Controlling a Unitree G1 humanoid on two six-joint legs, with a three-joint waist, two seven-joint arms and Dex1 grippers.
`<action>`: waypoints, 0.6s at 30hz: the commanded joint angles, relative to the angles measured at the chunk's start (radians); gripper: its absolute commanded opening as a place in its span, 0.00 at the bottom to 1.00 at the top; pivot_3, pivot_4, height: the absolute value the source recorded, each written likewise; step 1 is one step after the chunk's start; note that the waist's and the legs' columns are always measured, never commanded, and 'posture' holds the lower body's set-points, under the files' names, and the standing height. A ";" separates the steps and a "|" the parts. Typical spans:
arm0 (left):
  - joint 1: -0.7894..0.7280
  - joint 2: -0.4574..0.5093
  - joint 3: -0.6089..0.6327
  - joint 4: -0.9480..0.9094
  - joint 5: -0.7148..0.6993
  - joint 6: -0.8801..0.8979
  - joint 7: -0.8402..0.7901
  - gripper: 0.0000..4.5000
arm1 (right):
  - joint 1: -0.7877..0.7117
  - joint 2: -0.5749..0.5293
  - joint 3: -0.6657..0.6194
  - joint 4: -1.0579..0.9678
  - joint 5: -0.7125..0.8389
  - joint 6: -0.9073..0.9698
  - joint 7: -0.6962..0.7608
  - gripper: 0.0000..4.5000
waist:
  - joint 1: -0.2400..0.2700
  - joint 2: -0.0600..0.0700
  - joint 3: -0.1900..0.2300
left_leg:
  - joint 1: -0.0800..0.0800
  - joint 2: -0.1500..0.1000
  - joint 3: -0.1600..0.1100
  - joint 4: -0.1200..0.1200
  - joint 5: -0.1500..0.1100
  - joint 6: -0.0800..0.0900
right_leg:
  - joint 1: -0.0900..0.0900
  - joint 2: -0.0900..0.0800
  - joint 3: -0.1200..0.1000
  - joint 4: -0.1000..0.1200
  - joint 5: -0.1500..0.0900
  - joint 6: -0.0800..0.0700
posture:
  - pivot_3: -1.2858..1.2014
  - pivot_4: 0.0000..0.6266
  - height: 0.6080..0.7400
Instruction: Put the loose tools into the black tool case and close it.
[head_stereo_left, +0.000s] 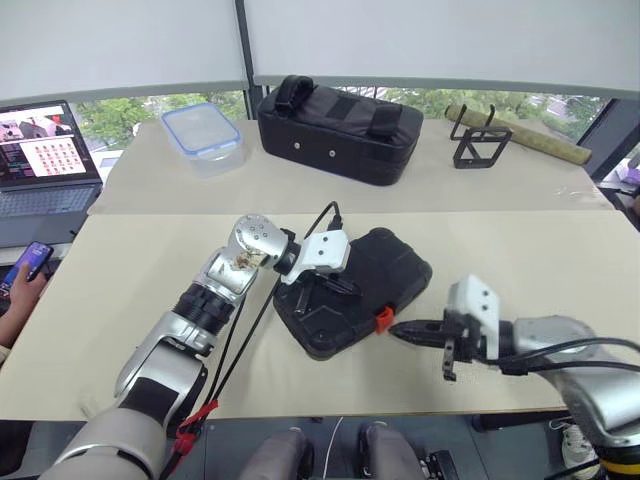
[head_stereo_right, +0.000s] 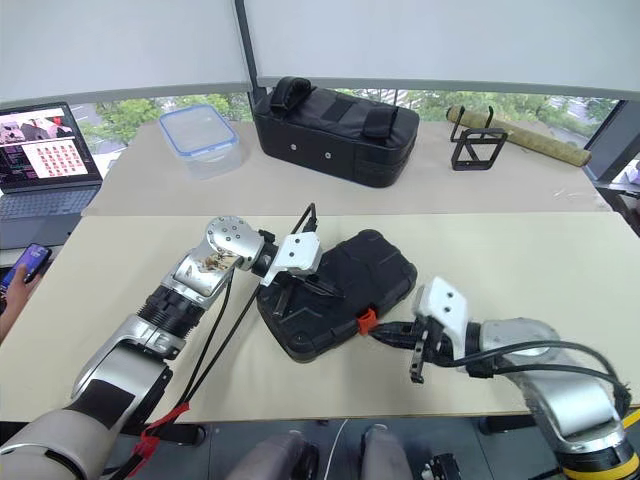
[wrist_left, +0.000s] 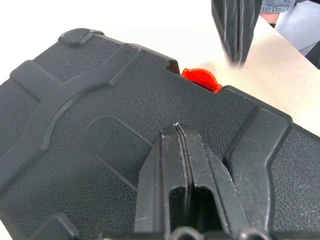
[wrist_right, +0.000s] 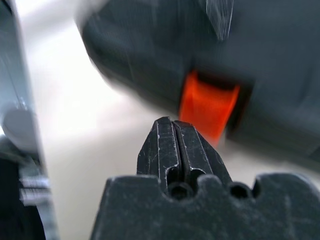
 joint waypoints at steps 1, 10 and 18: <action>0.020 0.012 -0.034 0.041 0.060 0.011 0.007 0.01 | -0.063 0.021 -0.006 0.004 0.026 0.048 -0.059 0.00 | 0.000 0.000 0.000 | 0.000 0.000 0.000 0.000 0.000 0.000 | 0.000 0.000 0.000 0.000 0.000 0.000 | 0.52 0.24 0.86; 0.020 0.015 -0.032 0.034 0.058 0.019 0.008 0.01 | -0.066 0.017 0.106 0.091 -0.098 -0.007 -0.080 0.00 | 0.000 0.000 0.000 | 0.000 0.000 0.000 0.000 0.000 0.000 | -0.001 0.000 0.000 0.000 0.000 0.000 | 0.52 0.24 0.86; 0.020 0.019 -0.028 0.040 0.057 0.015 0.010 0.01 | 0.043 -0.047 0.015 0.012 -0.054 -0.007 -0.047 0.00 | 0.004 0.000 0.000 | 0.000 0.000 0.000 0.000 0.000 0.000 | 0.000 0.000 -0.001 0.000 0.000 0.000 | 0.52 0.24 0.86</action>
